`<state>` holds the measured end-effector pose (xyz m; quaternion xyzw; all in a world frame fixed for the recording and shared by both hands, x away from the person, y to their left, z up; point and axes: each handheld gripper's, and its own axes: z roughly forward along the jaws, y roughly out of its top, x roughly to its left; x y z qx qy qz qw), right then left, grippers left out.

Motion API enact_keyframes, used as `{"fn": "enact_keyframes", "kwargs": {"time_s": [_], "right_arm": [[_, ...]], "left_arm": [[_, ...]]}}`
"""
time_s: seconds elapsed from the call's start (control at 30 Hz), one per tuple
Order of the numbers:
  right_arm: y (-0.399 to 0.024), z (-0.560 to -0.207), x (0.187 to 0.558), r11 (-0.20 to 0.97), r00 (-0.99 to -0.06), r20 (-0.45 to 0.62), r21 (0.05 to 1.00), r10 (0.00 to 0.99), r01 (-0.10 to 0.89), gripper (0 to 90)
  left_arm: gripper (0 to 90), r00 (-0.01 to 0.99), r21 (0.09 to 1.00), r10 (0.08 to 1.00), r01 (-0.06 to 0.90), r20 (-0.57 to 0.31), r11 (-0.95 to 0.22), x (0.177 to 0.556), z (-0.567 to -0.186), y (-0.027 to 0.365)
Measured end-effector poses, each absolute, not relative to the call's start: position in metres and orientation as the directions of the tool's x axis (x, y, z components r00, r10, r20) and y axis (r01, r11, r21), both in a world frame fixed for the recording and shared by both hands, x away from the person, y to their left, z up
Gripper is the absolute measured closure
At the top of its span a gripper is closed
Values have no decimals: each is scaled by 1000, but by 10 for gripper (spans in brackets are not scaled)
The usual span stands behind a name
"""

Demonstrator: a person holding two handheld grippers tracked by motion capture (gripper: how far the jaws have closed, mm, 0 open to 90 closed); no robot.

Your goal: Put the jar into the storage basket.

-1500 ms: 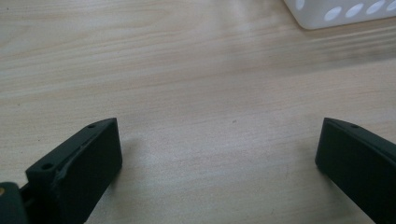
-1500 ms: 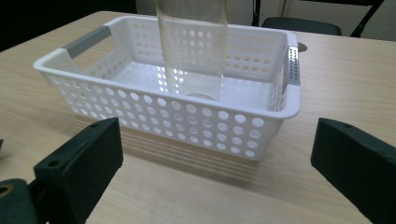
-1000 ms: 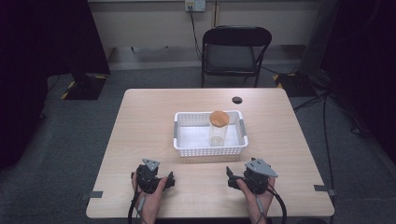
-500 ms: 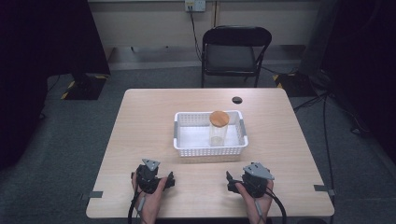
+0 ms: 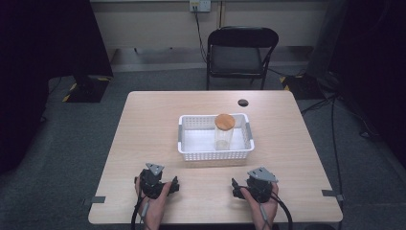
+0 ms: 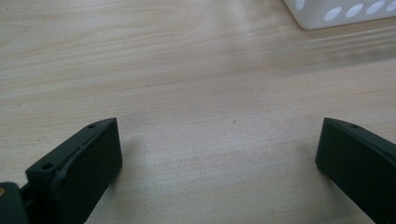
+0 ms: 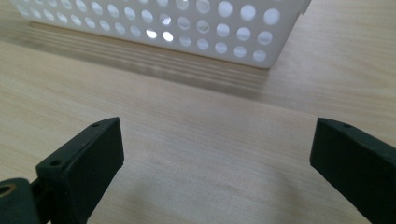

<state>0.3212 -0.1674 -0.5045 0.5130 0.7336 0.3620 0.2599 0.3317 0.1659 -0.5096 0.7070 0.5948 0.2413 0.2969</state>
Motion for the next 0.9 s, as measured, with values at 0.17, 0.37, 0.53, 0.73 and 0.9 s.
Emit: {"fn": "enact_keyframes", "kwargs": {"time_s": [0.17,0.37,0.53,0.73,0.9], "right_arm": [[-168,-506,327,208,-335,7,770,942,603,21],[-168,-508,332,214,-338,23,733,941,645,28],[-164,-509,333,243,-338,-8,713,941,658,19],[-164,-509,333,240,-333,-8,711,943,661,11],[-163,-509,332,238,-329,-9,710,944,663,8]], "left_arm": [[1,176,707,984,698,-12,-116,332,-510,166],[1,176,707,984,698,-12,-116,332,-510,166],[0,176,707,984,698,-12,-116,332,-510,166],[1,176,707,984,698,-12,-116,332,-510,166],[1,176,707,984,698,-12,-116,332,-510,166]]}}
